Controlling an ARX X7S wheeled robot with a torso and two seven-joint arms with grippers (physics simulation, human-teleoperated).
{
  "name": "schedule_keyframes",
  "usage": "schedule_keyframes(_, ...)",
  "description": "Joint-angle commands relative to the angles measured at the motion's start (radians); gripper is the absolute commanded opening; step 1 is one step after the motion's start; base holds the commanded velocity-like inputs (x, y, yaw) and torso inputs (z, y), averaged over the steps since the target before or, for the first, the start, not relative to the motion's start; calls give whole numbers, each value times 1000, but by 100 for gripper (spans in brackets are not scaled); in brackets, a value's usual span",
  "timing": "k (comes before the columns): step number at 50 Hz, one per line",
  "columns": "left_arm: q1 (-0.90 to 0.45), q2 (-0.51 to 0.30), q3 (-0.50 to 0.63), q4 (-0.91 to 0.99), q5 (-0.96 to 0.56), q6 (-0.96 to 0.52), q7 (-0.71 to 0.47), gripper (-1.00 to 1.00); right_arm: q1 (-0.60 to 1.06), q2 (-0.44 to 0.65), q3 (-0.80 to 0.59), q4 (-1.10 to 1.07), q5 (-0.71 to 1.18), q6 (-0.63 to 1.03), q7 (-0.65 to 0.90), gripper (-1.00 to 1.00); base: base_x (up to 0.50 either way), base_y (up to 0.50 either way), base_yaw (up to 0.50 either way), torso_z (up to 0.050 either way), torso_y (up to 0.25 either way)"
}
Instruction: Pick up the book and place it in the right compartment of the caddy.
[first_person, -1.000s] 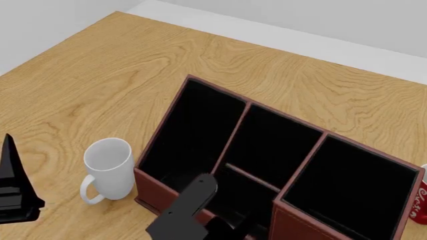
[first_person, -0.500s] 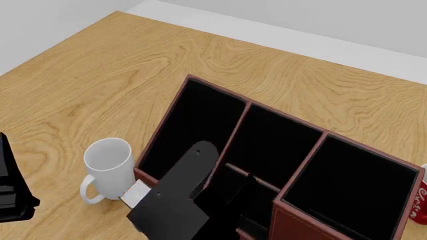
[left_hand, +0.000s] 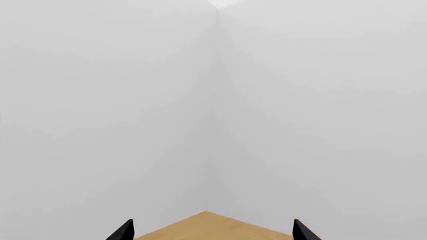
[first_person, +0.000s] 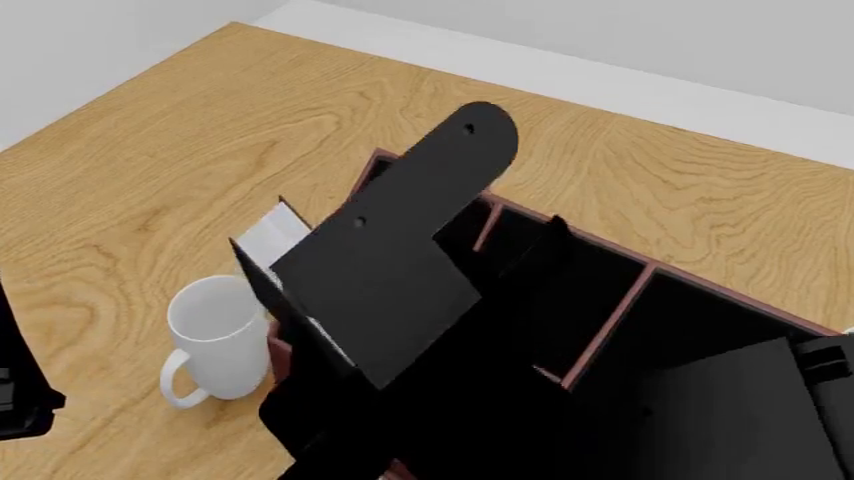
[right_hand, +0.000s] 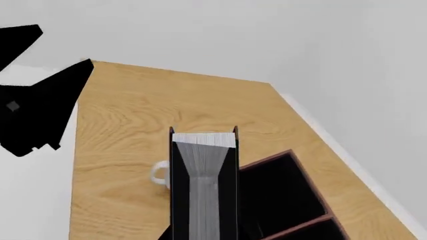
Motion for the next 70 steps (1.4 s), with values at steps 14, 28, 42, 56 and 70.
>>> schedule_keyframes(14,3,-8,-3,10,-10,1,-9,100,259,88,27,161,120,-73,127,-100,0,0,0,0,1)
schedule_keyframes(28,4,-13,-7,9,-18,2,-12,100,320,121,37,284,109,-104,129,-100,0,0,0,0,1)
schedule_keyframes(42,4,-17,-16,7,-31,5,-16,100,415,180,-32,390,173,-86,226,-100,0,0,0,1,1)
schedule_keyframes(56,8,-22,-19,18,-37,3,-22,100,447,284,-76,399,308,-109,339,-100,0,0,0,0,1)
schedule_keyframes(70,6,-24,-16,16,-35,5,-27,100,380,387,-68,340,356,-126,355,-100,0,0,0,0,1)
